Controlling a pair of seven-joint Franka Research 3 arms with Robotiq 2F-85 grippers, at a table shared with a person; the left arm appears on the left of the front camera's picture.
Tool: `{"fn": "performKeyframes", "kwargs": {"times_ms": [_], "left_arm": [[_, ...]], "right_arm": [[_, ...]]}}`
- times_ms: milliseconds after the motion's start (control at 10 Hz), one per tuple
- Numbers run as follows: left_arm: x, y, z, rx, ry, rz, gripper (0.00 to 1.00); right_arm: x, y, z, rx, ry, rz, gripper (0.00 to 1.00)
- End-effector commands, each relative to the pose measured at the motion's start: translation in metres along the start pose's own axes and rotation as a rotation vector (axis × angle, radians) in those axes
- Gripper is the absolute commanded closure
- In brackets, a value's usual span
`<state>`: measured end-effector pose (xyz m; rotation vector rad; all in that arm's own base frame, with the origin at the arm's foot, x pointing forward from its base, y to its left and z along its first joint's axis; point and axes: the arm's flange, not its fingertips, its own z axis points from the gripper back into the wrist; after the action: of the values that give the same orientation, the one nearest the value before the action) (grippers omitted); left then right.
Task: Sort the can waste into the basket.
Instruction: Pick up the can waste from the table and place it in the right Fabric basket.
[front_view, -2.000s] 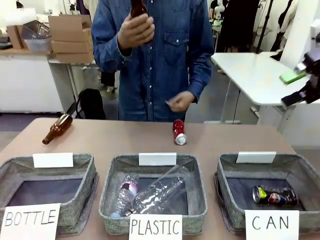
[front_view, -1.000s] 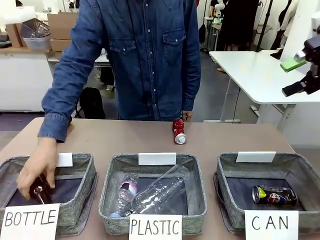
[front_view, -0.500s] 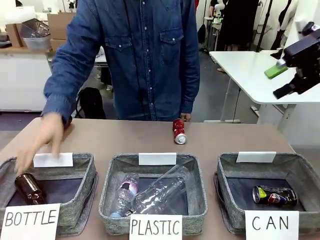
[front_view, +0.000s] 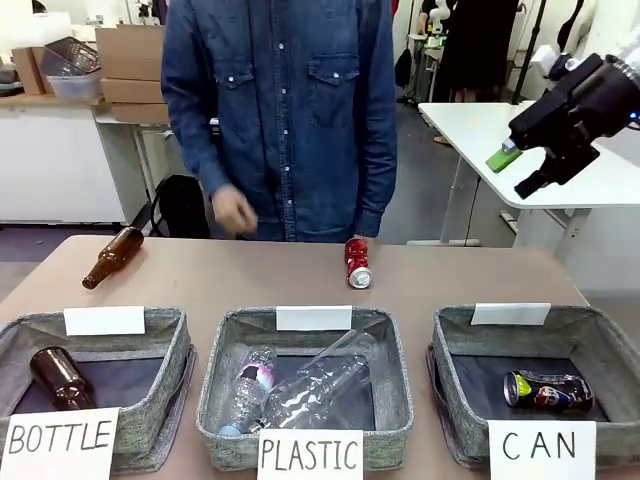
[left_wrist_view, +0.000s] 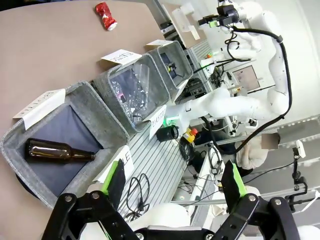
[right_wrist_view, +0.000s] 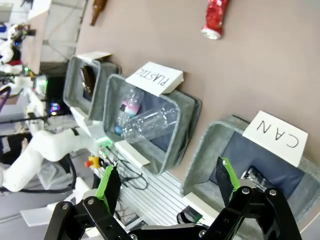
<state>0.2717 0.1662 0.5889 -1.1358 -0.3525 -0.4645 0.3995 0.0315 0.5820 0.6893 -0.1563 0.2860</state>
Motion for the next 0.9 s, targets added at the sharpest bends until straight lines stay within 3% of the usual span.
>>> {"fn": "performKeyframes", "kwargs": {"times_ms": [0,800], "left_arm": [[0.0014,-0.0022,0.0017,-0.016,-0.005,-0.021,0.00],[0.0014,-0.0022,0.0017,-0.016,-0.005,-0.021,0.00]], "right_arm": [[-0.0112,0.0040,0.0069,0.021,-0.013,-0.006,0.00],[-0.0112,0.0040,0.0069,0.021,-0.013,-0.006,0.00]]}}
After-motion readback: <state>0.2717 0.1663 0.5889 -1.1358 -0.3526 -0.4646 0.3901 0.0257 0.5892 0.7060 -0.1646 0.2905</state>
